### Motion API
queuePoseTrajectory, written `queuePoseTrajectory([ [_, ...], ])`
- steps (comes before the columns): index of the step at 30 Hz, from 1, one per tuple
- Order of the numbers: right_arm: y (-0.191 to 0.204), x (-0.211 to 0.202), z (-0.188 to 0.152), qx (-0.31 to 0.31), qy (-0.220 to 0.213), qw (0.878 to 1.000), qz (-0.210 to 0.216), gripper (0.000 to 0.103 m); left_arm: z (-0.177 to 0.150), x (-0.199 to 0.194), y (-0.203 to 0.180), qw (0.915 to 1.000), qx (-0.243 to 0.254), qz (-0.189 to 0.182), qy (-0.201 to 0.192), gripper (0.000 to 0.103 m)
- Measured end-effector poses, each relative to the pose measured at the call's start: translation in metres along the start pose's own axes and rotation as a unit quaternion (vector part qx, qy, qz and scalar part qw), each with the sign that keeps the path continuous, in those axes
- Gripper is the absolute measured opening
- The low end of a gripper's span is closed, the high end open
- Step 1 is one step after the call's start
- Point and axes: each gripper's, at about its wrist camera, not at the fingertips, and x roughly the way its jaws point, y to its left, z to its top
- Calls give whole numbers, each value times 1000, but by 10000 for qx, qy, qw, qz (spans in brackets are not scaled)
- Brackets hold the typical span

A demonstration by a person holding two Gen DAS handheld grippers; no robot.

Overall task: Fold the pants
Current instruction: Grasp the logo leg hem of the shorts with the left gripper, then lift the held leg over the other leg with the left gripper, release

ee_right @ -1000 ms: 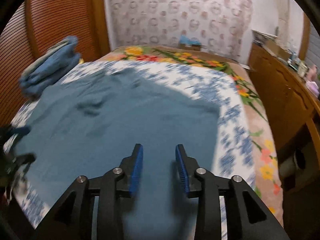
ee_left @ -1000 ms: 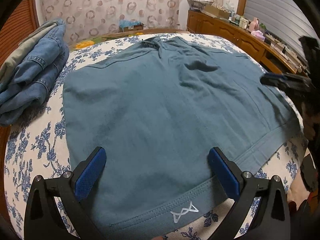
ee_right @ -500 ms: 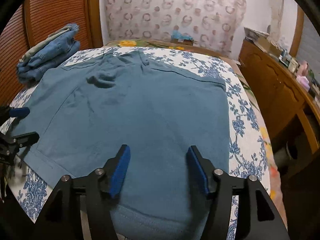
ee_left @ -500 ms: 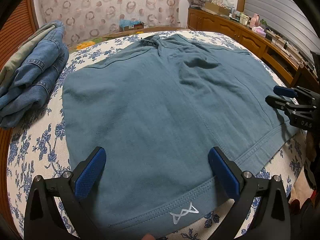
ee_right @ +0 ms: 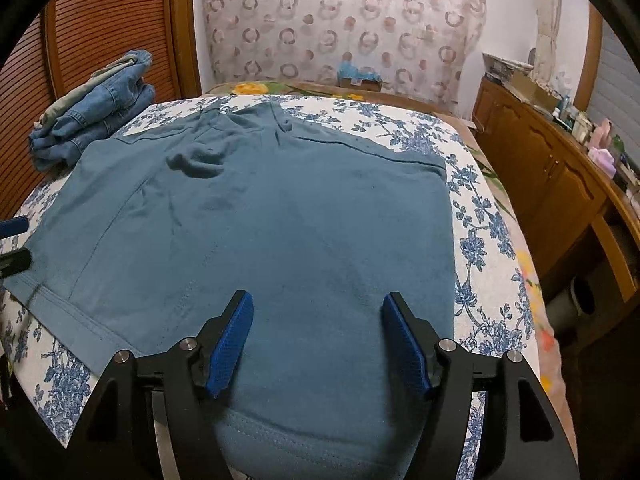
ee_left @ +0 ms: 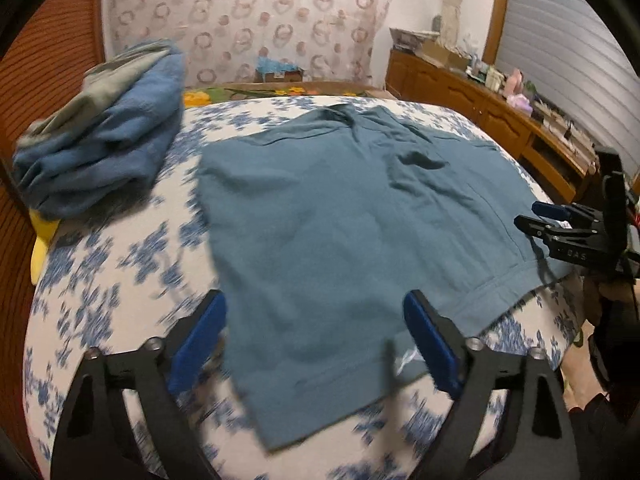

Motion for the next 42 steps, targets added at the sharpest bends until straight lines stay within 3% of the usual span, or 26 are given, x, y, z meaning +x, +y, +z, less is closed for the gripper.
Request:
queuePoseTrajectory([
  [6, -1, 0, -1, -19, -20, 10000, -8, 69, -22, -11, 19, 9998, -178, 53, 79, 75],
  [10, -1, 1, 0, -21, -18, 10000, -7, 69, -28, -15, 18, 9999, -141, 19, 76, 59],
  [17, -1, 2, 0, -25, -19, 10000, -3, 69, -33, -18, 18, 9999, -129, -21, 56, 44],
  [25, -1, 3, 0, -34, -18, 10000, 0, 69, -38, -12, 15, 9999, -64, 28, 96, 42],
  [29, -2, 4, 2, -32, -12, 10000, 6, 69, -35, -9, 13, 9997, -131, -190, 15, 21],
  [32, -2, 5, 2, -39, -15, 10000, 0, 69, -31, -9, 12, 9996, -118, -253, -50, 10],
  [39, -3, 3, 3, -62, -81, 9999, 99, 69, -3, -17, -7, 9987, 167, -397, -289, 8],
  [42, -9, -5, 3, 119, -146, 9983, 553, 69, 18, -15, -22, 9971, 308, -591, -373, 8],
])
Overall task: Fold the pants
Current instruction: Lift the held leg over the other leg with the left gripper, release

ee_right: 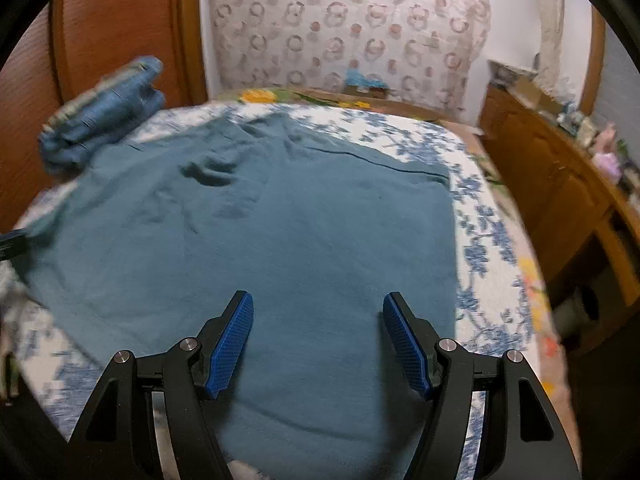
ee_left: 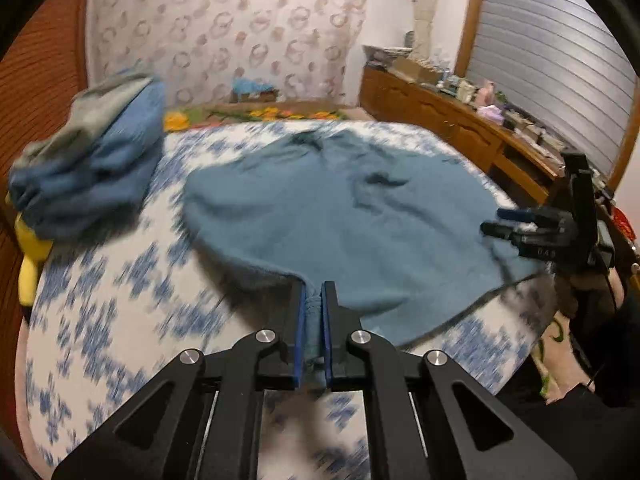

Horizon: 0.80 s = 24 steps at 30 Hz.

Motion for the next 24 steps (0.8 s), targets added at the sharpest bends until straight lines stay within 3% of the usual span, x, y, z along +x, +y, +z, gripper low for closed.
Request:
queuePoseTrajectory([
  [10, -27, -36, -8, 134, -404, 9990, -104, 69, 54, 27, -63, 9967, 601, -543, -67, 8],
  [24, -34, -43, -21, 193, -451, 9988, -23, 69, 84, 41, -117, 9915, 966, -866, -61, 8],
])
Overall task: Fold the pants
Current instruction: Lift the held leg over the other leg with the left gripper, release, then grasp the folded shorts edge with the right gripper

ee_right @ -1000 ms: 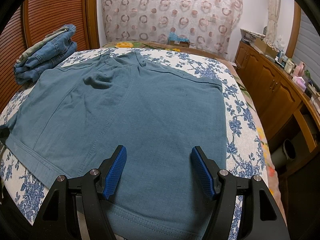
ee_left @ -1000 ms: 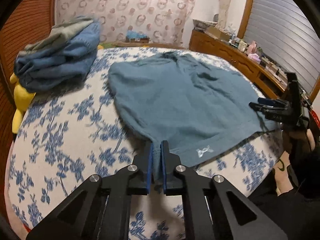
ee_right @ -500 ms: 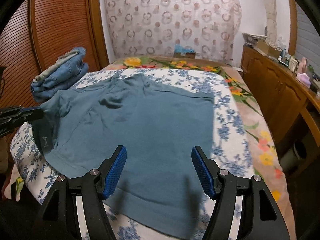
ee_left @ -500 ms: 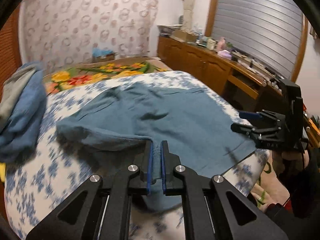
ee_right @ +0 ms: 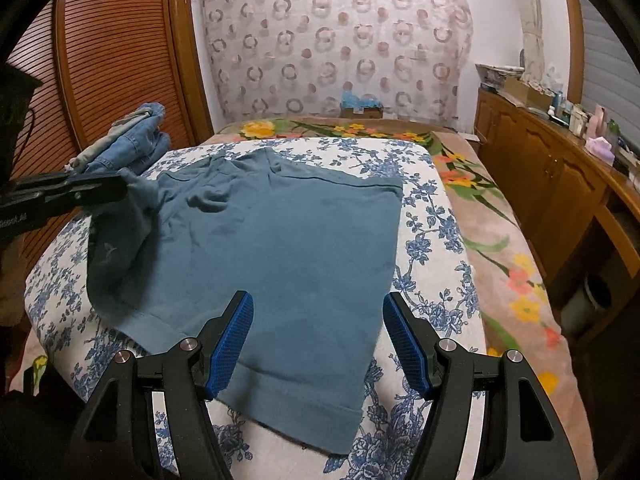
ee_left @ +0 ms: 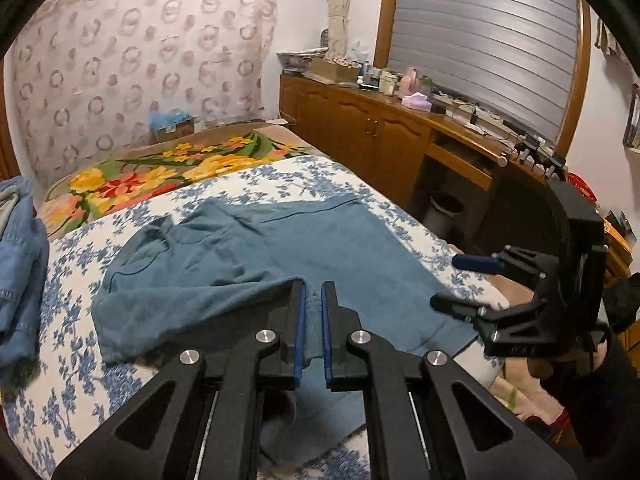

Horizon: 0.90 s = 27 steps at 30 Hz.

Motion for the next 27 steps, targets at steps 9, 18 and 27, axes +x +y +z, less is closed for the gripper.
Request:
queuePoseTrajectory([
  [9, -3, -4, -2, 41, -18, 10000, 38, 69, 8, 8, -8, 9996, 81, 264, 55, 15],
  [18, 8, 1, -2, 24, -36, 9999, 157, 64, -1, -9, 5, 9990, -60, 415, -167, 72],
  [27, 34, 18, 4, 29, -14, 9984, 558, 52, -30, -13, 32, 9974, -259, 669, -11, 75],
])
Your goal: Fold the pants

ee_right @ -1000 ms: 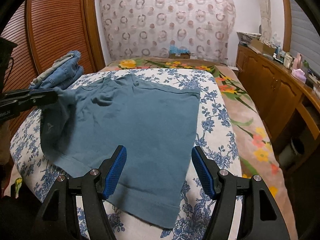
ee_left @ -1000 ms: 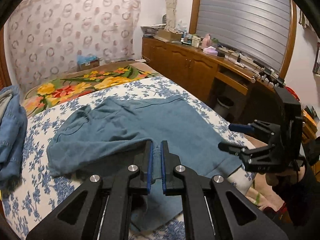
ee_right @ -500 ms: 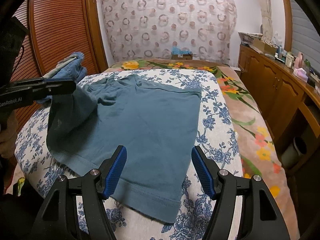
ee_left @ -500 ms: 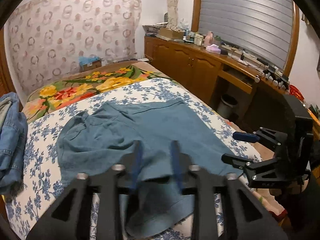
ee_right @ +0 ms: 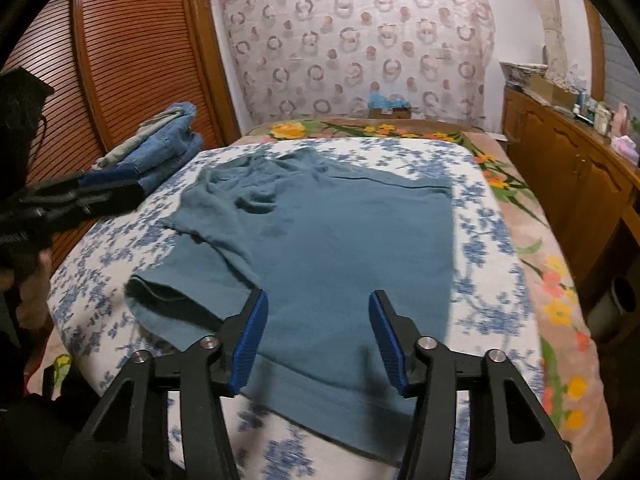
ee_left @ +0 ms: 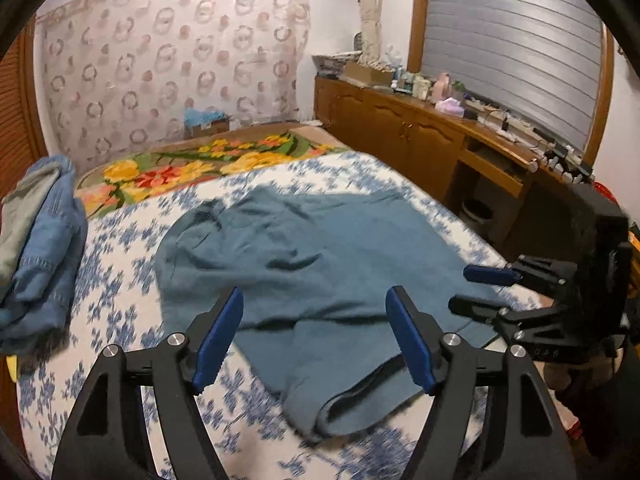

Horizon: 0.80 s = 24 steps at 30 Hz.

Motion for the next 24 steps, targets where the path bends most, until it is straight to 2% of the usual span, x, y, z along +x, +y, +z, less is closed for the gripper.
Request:
queuePoseTrajectory([
  [6, 21, 24, 2, -131, 117, 9995, 261, 47, -27, 15, 15, 9993, -104, 88, 344, 75],
  [12, 23, 48, -1, -100, 378, 9985, 379, 43, -55, 30, 21, 9971, -121, 65, 750, 75],
  [18, 25, 60, 1, -110, 456, 9980, 435, 41, -62, 33, 19, 9967, -159, 22, 800, 75],
  [20, 28, 61, 0, -120, 469, 9977, 483, 36, -63, 32, 19, 9967, -179, 9, 791, 75],
  [24, 36, 58, 1, -207, 439, 9973, 549, 19, -63, 29, 19, 9970, -191, 22, 748, 75],
])
